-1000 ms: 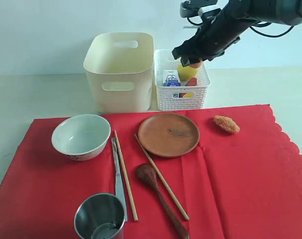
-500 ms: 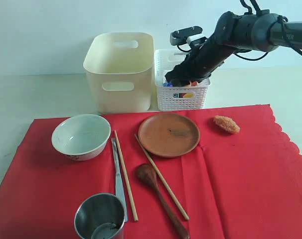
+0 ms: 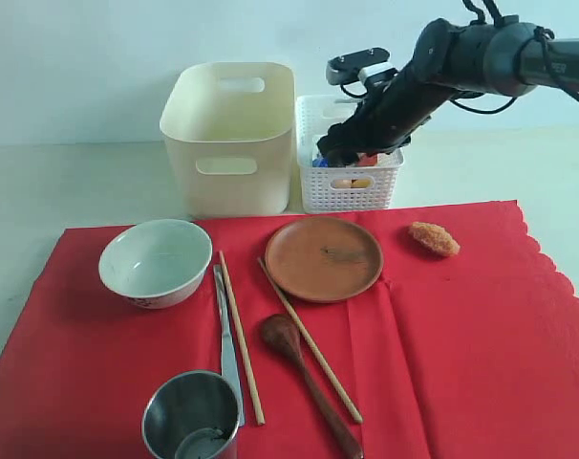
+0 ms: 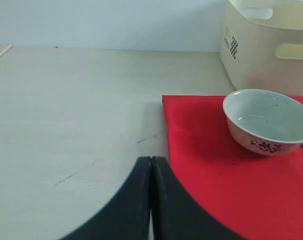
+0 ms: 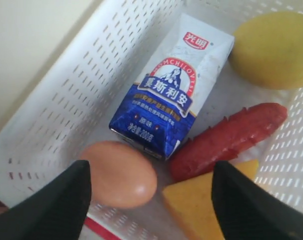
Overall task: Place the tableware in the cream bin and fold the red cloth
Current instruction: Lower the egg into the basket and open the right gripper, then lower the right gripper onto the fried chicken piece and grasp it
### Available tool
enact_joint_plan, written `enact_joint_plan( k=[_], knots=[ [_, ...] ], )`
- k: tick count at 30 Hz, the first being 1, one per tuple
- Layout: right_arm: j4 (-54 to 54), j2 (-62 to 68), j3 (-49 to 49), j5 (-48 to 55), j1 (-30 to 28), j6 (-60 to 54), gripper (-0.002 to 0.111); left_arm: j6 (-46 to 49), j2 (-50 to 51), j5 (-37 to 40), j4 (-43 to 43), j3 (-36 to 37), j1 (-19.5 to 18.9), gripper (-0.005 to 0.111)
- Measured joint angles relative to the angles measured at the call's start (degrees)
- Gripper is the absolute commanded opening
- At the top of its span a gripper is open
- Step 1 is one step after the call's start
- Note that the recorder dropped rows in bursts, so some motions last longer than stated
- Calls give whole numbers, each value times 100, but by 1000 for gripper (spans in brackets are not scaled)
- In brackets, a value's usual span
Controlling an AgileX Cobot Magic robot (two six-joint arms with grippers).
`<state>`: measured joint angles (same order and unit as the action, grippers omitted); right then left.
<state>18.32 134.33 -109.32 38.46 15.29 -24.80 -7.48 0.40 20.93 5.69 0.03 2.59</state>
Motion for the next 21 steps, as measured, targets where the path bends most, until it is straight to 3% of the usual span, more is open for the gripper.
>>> enact_joint_plan(
  k=[15, 21],
  knots=[
    [-531, -1450, 56, 2240, 0, 790, 68, 0, 0, 0, 0, 0, 0, 0],
    [-855, -2244, 880, 2475, 0, 1081, 68, 0, 0, 0, 0, 0, 0, 0]
  ],
)
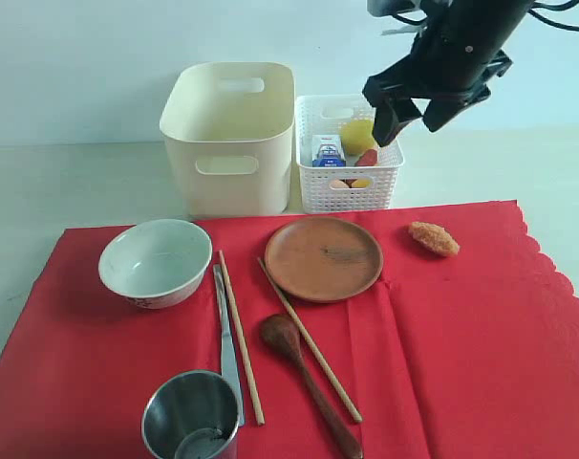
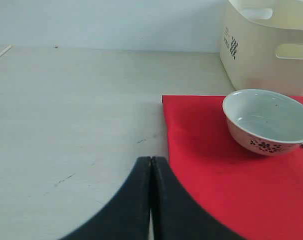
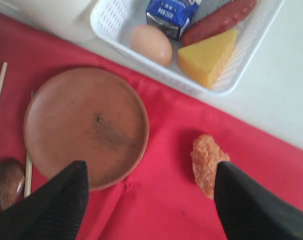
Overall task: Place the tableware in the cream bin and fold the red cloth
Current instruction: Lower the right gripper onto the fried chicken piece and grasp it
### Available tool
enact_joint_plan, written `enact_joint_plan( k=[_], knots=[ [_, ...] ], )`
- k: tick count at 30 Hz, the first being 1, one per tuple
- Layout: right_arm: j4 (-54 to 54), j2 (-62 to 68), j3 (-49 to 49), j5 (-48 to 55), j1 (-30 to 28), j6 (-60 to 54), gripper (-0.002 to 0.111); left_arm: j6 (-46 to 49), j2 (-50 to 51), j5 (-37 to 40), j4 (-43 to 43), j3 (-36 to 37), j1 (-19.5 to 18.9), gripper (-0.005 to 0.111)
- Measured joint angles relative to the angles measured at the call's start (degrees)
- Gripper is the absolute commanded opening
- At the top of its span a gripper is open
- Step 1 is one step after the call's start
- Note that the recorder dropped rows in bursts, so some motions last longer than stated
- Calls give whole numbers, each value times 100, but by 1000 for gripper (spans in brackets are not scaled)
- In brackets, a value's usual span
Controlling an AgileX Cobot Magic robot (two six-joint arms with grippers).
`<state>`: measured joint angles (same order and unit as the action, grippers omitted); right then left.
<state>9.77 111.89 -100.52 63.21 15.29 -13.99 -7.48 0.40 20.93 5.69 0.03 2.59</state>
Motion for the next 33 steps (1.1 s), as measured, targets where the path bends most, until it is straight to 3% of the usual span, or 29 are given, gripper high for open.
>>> enact_joint_plan(
  k=[9, 18, 33],
  knots=[
    [-49, -1271, 1746, -588, 0, 144, 68, 0, 0, 0, 0, 0, 0, 0],
    [-49, -1666, 3007, -983, 0, 173, 68, 0, 0, 0, 0, 0, 0, 0],
    [-719, -1409, 3572, -2690, 0, 195, 68, 0, 0, 0, 0, 0, 0, 0]
  ],
)
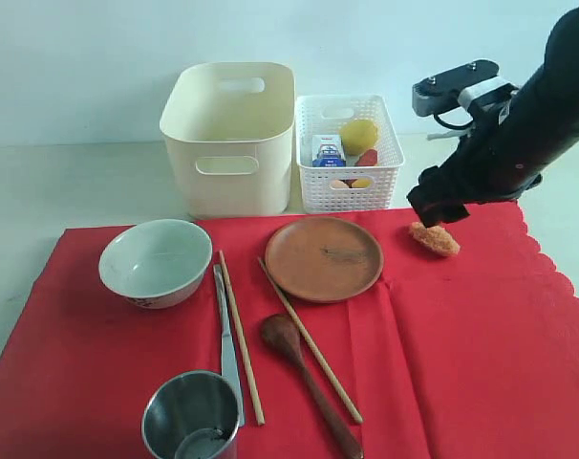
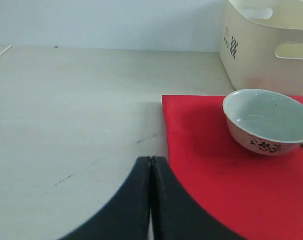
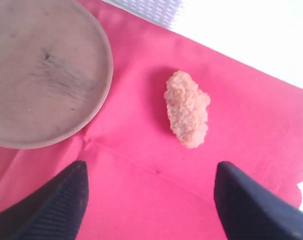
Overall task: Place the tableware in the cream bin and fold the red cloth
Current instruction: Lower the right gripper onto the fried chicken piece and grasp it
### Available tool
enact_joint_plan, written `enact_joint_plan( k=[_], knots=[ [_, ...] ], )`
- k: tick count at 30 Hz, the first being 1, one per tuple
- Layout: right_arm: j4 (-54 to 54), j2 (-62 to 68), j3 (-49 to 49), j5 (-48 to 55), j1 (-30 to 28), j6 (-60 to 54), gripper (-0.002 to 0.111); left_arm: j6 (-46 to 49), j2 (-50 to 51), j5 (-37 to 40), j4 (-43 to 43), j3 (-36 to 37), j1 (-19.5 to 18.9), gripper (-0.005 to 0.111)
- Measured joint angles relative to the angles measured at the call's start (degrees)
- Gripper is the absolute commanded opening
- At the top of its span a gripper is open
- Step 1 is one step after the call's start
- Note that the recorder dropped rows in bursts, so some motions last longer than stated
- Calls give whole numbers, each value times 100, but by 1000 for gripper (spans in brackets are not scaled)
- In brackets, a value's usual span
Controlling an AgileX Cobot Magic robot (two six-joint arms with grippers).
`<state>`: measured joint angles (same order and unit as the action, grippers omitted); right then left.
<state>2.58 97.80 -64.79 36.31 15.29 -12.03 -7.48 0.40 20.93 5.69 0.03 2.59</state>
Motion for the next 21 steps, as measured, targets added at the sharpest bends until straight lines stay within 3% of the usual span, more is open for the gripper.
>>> enact_joint_plan(
  k=[8, 21],
  knots=[
    [-550, 773, -223, -409, 0, 426, 68, 0, 0, 0, 0, 0, 0, 0],
    [-571, 2249, -1742, 691, -90, 451, 68, 0, 0, 0, 0, 0, 0, 0]
  ],
)
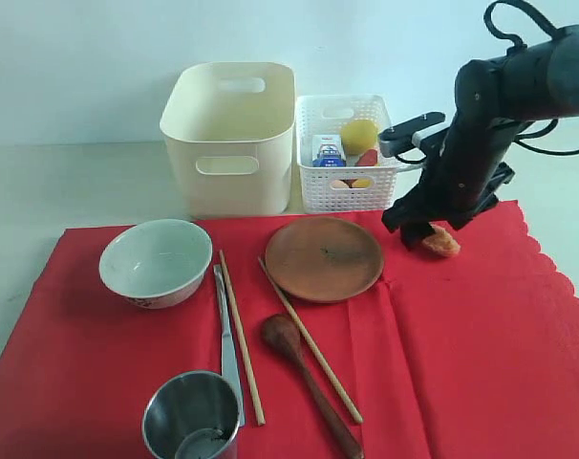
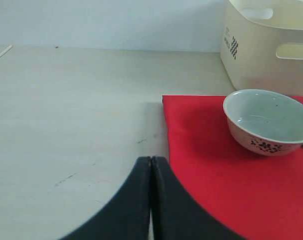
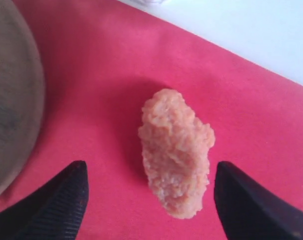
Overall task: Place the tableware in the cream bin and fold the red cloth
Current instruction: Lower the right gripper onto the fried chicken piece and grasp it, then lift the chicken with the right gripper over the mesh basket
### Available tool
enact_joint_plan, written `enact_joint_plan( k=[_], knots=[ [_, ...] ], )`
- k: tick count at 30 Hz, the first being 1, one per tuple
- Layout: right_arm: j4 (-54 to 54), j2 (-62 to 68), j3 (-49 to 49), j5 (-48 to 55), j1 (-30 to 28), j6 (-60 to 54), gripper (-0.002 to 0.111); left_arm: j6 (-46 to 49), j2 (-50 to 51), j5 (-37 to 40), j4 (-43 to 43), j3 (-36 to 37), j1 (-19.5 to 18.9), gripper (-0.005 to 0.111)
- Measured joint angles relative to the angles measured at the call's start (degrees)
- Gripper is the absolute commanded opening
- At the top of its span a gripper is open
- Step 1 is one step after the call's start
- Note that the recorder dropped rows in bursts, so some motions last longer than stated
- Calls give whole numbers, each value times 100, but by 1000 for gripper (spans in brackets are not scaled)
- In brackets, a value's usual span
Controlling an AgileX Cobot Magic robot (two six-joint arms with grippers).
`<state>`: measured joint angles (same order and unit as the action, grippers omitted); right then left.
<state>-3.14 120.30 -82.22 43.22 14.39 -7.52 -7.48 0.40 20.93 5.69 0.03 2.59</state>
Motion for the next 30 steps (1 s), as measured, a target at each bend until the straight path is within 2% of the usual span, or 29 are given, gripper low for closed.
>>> enact_joint_plan(
  k=[6, 12, 19, 25, 30],
  knots=[
    [350, 318, -184, 100, -345, -107, 68, 0, 0, 0, 0, 0, 0, 0],
    [763, 478, -184, 108, -414, -480, 65, 0, 0, 0, 0, 0, 0, 0],
    [836, 478, -184, 108, -414, -667, 35, 0, 0, 0, 0, 0, 0, 0],
    [836, 478, -184, 108, -414, -679, 0, 0, 0, 0, 0, 0, 0, 0],
    [836, 467, -184, 205, -414, -679, 0, 0, 0, 0, 0, 0, 0, 0]
  ],
)
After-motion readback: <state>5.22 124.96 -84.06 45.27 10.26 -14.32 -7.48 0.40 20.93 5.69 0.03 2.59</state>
